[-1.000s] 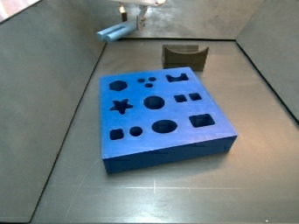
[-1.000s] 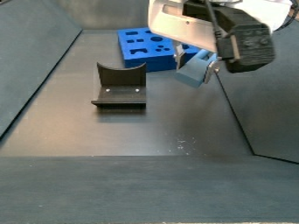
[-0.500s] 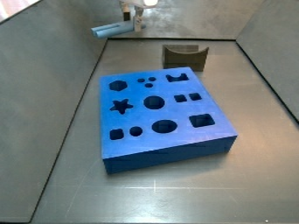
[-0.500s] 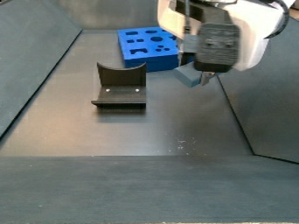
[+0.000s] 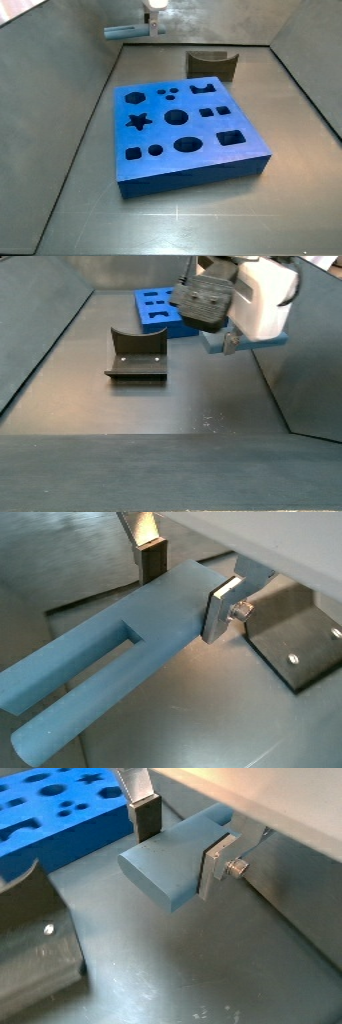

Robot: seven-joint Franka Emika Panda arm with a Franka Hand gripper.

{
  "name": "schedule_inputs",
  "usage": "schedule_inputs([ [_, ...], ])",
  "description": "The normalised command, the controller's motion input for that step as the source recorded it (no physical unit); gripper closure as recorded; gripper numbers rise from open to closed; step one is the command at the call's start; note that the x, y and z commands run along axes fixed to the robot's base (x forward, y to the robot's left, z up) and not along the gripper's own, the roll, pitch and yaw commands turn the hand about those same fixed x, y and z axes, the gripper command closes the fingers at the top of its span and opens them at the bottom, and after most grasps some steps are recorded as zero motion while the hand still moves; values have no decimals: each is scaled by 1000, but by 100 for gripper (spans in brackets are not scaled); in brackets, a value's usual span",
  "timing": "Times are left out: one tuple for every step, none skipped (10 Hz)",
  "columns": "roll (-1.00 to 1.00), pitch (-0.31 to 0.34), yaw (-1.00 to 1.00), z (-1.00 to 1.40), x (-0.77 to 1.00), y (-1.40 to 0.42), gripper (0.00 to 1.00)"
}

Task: Pick up the square-circle object. Move up. Rotate the square-circle object. Place the square-circle object on the fixture. Regrasp the square-circle object. Move to above the board. Insert the square-circle object.
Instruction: Rotate the square-circle object.

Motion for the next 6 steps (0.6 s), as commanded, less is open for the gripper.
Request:
schedule_inputs([
  [-9,-4,-1000,8,5,18,100],
  [-9,-5,-1000,8,5,18,100],
  [-9,-5,-1000,8,5,18,100],
  [-10,-5,-1000,8,5,17,100],
  [-10,-5,-1000,8,5,18,100],
  [-11,-6,-1000,8,5,17,100],
])
